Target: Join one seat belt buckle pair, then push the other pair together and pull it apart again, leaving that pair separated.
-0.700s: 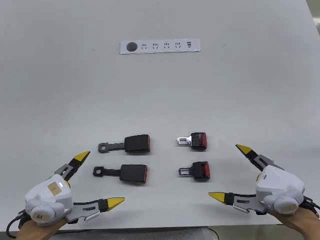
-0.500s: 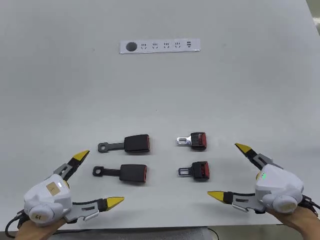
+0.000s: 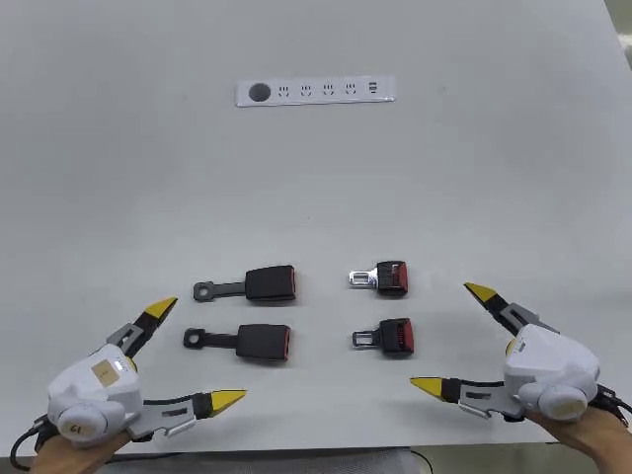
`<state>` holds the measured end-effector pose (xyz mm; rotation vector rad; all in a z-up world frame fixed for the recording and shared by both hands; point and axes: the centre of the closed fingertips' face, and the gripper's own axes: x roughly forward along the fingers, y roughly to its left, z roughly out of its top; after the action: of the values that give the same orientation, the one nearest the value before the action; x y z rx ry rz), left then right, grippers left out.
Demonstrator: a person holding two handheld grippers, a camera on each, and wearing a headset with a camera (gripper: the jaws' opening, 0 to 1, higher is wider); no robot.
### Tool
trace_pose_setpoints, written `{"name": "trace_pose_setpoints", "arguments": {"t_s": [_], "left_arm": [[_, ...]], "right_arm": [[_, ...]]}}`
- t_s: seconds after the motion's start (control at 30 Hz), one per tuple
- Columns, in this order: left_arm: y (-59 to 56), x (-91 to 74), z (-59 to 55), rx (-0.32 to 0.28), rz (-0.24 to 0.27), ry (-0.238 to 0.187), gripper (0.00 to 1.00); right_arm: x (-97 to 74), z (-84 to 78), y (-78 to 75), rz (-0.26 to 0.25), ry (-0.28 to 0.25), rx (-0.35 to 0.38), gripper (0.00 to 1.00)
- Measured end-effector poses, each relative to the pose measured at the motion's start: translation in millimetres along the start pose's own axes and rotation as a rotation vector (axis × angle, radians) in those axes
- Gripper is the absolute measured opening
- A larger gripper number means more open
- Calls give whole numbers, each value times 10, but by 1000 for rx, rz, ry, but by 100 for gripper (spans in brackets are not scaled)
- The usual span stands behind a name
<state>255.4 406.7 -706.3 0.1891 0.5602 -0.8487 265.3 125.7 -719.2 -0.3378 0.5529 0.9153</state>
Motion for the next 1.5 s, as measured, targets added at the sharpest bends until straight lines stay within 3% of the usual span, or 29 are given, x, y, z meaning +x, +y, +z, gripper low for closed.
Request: {"name": "trace_pose_setpoints", "arguments": {"t_s": [0.8, 1.2, 1.5], "left_arm": [[-27, 9, 27, 20, -10, 15, 98], [-85, 153, -18, 101, -96, 85, 84], [-183, 322, -110, 171, -184, 162, 71]], "right_arm": [[7, -7, -9, 9, 10, -26, 92], [63, -20, -17, 77, 53, -99, 79], [152, -80, 90, 175, 110, -140, 67]]}}
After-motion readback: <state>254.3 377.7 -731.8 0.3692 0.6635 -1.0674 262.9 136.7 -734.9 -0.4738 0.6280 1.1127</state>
